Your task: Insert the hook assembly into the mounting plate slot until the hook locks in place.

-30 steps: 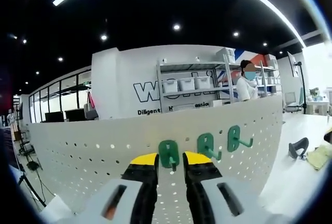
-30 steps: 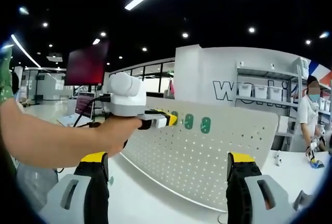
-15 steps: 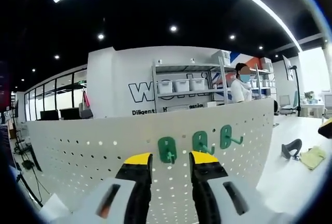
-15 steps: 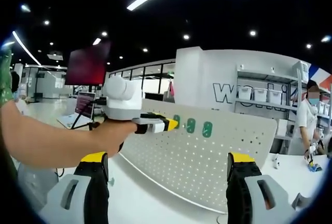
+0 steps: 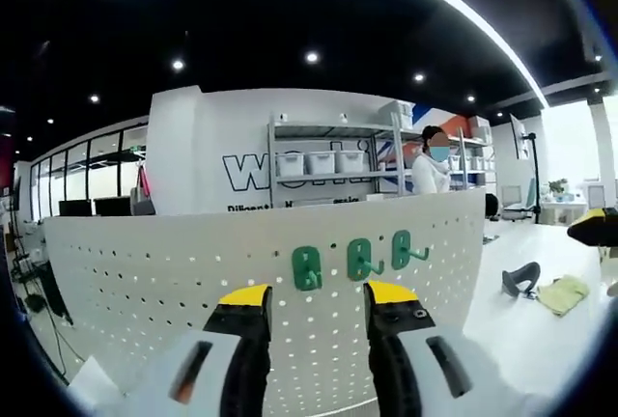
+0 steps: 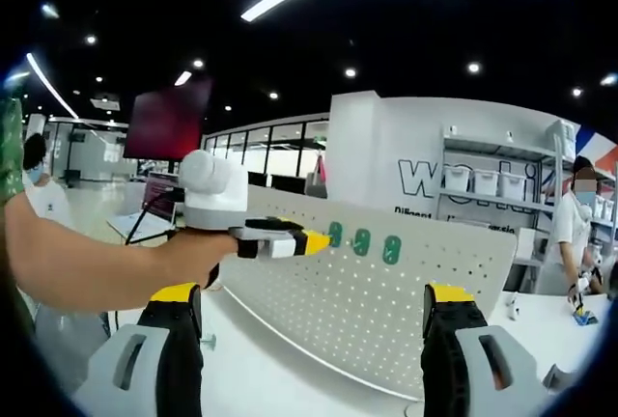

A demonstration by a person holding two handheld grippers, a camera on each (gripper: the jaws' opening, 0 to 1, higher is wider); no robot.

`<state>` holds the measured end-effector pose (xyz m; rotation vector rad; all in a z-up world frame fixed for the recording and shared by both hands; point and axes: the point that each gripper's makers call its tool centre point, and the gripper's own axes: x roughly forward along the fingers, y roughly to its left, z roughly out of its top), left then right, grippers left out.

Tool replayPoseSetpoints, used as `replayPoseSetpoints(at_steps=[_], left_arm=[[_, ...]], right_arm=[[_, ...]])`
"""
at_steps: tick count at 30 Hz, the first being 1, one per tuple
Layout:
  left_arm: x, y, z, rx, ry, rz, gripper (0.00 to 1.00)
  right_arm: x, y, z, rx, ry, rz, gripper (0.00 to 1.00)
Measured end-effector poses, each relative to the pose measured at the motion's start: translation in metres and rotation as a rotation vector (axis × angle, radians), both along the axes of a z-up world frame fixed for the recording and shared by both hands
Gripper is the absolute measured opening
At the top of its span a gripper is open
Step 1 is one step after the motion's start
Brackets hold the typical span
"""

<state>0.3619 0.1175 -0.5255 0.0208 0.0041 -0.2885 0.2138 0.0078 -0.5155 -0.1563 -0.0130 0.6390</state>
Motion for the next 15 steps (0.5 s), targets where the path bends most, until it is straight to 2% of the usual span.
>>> replayPoseSetpoints(at_steps=[11,15], left_arm=[[-0.027,0.005,-0.004,-0.027,0.021,-0.116,0.45],[-0.037,0.014,-0.003,-0.042,0.017,-0.141,0.46]], right_arm=[[-0.006,0.006,0.0,-0.004,0.004,0.0,0.97],[-0.009,0.012,0.0,-0.005,0.006,0.008,0.97]])
